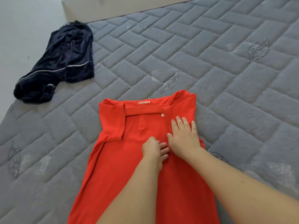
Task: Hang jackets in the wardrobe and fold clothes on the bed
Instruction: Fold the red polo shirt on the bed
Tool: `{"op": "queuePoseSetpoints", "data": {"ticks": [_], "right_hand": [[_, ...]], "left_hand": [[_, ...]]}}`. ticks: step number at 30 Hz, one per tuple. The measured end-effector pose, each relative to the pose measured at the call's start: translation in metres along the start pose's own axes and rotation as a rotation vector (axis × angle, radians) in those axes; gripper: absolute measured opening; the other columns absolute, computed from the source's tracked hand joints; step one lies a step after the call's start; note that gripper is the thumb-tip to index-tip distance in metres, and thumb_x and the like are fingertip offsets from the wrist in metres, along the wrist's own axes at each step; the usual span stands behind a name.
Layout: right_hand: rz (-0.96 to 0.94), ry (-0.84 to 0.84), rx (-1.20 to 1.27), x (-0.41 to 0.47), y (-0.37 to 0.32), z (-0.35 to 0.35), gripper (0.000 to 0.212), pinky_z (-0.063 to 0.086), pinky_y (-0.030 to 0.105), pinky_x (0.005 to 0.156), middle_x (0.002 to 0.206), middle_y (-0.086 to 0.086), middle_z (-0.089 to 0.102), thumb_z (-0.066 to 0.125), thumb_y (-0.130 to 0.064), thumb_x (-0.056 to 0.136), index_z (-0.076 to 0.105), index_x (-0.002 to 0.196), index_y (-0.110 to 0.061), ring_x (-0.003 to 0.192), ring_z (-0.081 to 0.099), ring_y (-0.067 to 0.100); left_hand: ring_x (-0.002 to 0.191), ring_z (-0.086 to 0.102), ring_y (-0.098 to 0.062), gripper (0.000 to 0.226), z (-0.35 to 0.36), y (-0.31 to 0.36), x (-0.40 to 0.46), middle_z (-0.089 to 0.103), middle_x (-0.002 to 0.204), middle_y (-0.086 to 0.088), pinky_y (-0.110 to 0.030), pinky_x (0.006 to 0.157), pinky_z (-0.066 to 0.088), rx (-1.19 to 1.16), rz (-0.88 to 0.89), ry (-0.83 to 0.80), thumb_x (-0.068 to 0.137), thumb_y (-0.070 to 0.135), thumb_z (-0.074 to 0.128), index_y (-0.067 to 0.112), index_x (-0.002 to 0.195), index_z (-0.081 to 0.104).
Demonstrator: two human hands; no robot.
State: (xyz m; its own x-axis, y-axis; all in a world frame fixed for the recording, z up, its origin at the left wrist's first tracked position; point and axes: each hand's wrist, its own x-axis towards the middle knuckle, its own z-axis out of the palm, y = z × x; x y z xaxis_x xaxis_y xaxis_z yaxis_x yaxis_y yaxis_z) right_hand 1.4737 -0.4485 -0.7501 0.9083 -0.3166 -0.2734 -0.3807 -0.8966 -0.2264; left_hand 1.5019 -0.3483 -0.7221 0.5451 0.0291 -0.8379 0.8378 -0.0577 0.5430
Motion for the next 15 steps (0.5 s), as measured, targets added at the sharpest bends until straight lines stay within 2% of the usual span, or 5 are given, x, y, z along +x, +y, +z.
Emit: {"op": "queuePoseSetpoints", "data": {"ticks": [2, 6, 9, 11, 15], "right_hand": [[-0.036, 0.027, -0.053, -0.016, -0.011, 0.011, 0.067, -0.003, 0.048, 0.119, 0.164, 0.008, 0.004, 0.033, -0.044, 0.099, 0.013, 0.156, -0.014, 0.151, 0.002, 0.023], [-0.162, -0.018, -0.072, -0.050, -0.045, 0.029, 0.070, -0.004, 0.045, 0.121, 0.164, 0.009, -0.001, 0.032, -0.045, 0.099, 0.009, 0.156, -0.012, 0.151, -0.002, 0.024], [-0.213, -0.109, -0.045, -0.077, -0.081, 0.042, 0.072, -0.004, 0.045, 0.122, 0.163, 0.011, -0.010, 0.031, -0.045, 0.100, 0.001, 0.156, -0.011, 0.150, -0.010, 0.030], [-0.254, -0.129, -0.068, -0.097, -0.107, 0.052, 0.073, -0.003, 0.048, 0.121, 0.163, 0.012, -0.009, 0.033, -0.044, 0.099, 0.002, 0.156, -0.011, 0.149, -0.011, 0.035], [-0.344, -0.146, -0.098, -0.139, -0.154, 0.068, 0.070, 0.012, 0.053, 0.118, 0.157, 0.014, 0.022, 0.044, -0.038, 0.089, 0.027, 0.153, -0.014, 0.144, 0.018, 0.038]], "left_hand": [[0.064, 0.063, -0.027, 0.019, -0.033, -0.005, 0.005, 0.070, 0.083, -0.012, -0.030, 0.060, 0.047, 0.214, 0.162, 0.158, 0.092, 0.015, 0.040, 0.006, 0.087, 0.056], [0.101, 0.060, -0.034, 0.017, -0.122, -0.025, 0.005, 0.065, 0.100, -0.011, -0.037, 0.084, 0.046, 0.605, 0.349, 0.432, 0.087, 0.018, 0.051, 0.009, 0.098, 0.060], [0.121, 0.042, -0.037, 0.041, -0.189, -0.043, -0.002, 0.045, 0.130, -0.015, -0.042, 0.101, 0.036, 0.774, 0.227, 0.649, 0.083, 0.027, 0.057, 0.016, 0.122, 0.050], [0.127, 0.034, -0.036, 0.058, -0.231, -0.057, -0.010, 0.033, 0.139, -0.013, -0.047, 0.105, 0.031, 0.797, 0.148, 0.756, 0.080, 0.032, 0.061, 0.019, 0.132, 0.040], [0.130, 0.035, -0.038, 0.075, -0.305, -0.092, -0.022, 0.034, 0.142, -0.017, -0.049, 0.106, 0.030, 0.805, 0.098, 0.747, 0.077, 0.044, 0.071, 0.017, 0.138, 0.036]]}}
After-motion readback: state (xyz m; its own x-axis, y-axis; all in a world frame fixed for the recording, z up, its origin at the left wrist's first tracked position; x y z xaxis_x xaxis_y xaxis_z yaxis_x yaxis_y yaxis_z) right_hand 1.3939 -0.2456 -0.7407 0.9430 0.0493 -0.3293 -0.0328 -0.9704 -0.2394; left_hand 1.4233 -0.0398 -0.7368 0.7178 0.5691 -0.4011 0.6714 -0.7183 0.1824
